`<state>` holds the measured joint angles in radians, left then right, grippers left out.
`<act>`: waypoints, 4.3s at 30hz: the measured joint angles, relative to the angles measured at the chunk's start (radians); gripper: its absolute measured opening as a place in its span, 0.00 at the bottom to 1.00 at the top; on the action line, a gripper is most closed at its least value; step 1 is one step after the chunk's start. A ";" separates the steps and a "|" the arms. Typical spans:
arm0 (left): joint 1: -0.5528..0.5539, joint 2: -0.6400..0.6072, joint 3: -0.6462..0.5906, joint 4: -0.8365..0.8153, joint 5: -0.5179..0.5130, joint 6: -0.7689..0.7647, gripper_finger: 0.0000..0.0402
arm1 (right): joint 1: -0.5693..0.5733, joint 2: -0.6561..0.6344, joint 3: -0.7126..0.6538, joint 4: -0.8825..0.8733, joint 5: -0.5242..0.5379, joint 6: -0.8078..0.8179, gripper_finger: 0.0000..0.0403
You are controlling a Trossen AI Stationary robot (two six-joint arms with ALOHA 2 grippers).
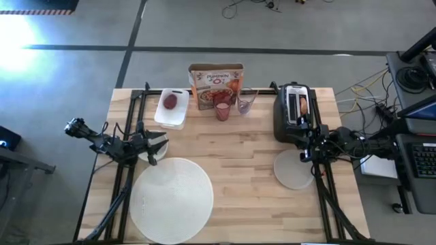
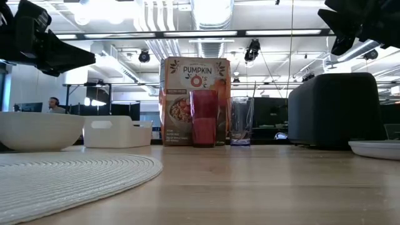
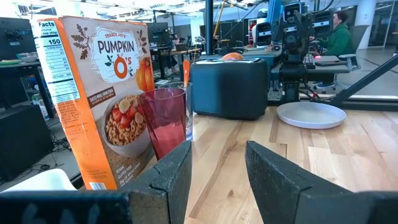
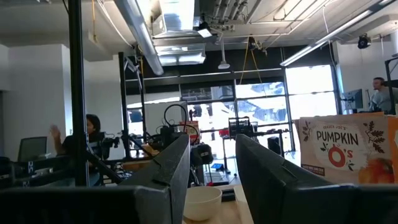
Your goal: Arrange a breakfast setting
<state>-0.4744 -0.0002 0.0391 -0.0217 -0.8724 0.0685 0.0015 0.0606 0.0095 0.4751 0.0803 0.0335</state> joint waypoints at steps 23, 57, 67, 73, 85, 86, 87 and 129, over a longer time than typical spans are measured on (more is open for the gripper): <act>0.000 0.000 0.000 0.000 0.000 0.000 0.33 | 0.000 0.000 0.000 0.000 0.000 0.000 0.29; 0.000 0.000 0.000 0.000 0.000 0.000 0.33 | 0.000 0.000 0.000 0.000 0.000 0.000 0.29; 0.002 0.000 -0.002 0.029 -0.005 0.118 0.33 | 0.000 0.000 0.000 0.000 0.000 0.000 0.29; 0.002 0.000 -0.002 0.170 -0.037 0.256 0.33 | 0.000 0.000 0.000 0.000 0.000 0.000 0.29; 0.002 0.000 -0.002 0.243 -0.027 0.203 0.33 | 0.000 0.000 0.000 0.000 0.000 0.000 0.29; 0.002 0.000 -0.002 0.244 -0.027 0.202 0.33 | 0.000 0.000 0.000 0.000 0.000 0.000 0.29; 0.002 0.000 -0.002 0.251 -0.027 0.204 0.33 | 0.000 0.000 0.000 0.000 0.000 0.000 0.29; 0.000 0.793 0.637 -0.541 0.148 -0.831 0.33 | 0.000 0.000 0.000 0.000 0.000 0.000 0.29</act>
<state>-0.4740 0.7925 0.6763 -0.5628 -0.7245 -0.7629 0.0013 0.0607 0.0095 0.4747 0.0803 0.0337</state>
